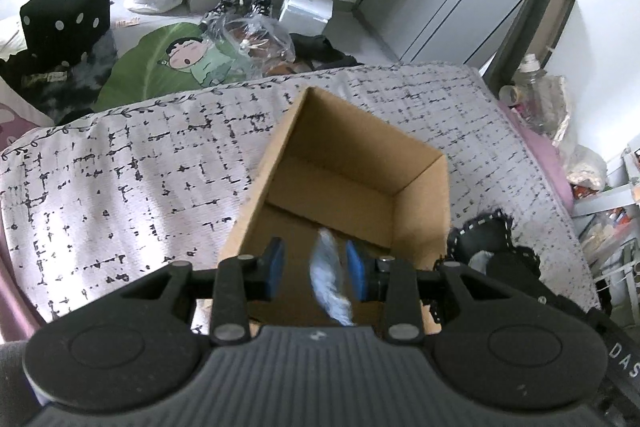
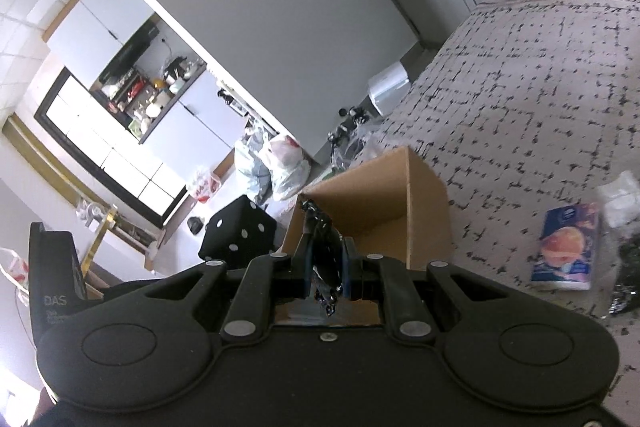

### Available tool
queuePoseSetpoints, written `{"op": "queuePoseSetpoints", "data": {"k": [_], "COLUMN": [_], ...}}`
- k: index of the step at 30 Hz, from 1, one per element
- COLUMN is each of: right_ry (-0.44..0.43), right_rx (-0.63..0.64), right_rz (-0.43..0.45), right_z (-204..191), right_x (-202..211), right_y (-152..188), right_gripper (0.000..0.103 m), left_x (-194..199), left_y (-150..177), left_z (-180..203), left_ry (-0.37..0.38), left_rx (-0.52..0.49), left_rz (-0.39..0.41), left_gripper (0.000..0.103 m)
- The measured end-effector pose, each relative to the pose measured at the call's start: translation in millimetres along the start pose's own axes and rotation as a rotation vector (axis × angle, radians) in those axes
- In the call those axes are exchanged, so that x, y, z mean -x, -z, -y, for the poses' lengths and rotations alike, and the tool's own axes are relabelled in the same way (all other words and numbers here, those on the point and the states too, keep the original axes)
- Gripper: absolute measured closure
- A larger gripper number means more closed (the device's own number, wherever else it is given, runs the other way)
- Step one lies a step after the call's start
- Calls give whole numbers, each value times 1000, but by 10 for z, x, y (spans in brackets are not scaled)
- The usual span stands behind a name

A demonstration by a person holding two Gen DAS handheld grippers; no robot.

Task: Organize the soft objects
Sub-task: 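Lower both held items into the cardboard box and open both tools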

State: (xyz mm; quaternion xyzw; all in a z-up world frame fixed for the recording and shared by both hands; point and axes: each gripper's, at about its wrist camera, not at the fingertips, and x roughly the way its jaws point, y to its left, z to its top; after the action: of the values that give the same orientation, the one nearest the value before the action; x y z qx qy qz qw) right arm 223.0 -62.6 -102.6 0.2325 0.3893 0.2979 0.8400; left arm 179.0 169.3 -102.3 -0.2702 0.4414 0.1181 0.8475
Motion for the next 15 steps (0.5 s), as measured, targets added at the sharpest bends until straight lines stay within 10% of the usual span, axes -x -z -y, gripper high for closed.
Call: {"op": "queuePoseSetpoints", "data": {"k": [15], "right_ry": [19], "right_rx": [-18], "right_rz": [-73], "right_z": [-53], "right_x": [-337], "right_y": [113], "right_gripper": [88], "left_x": [-110], "left_y": [-64], "left_z": [-111], "left_ry": [11], "left_rx": [-13], "left_rz": [-21], "left_gripper": [66]}}
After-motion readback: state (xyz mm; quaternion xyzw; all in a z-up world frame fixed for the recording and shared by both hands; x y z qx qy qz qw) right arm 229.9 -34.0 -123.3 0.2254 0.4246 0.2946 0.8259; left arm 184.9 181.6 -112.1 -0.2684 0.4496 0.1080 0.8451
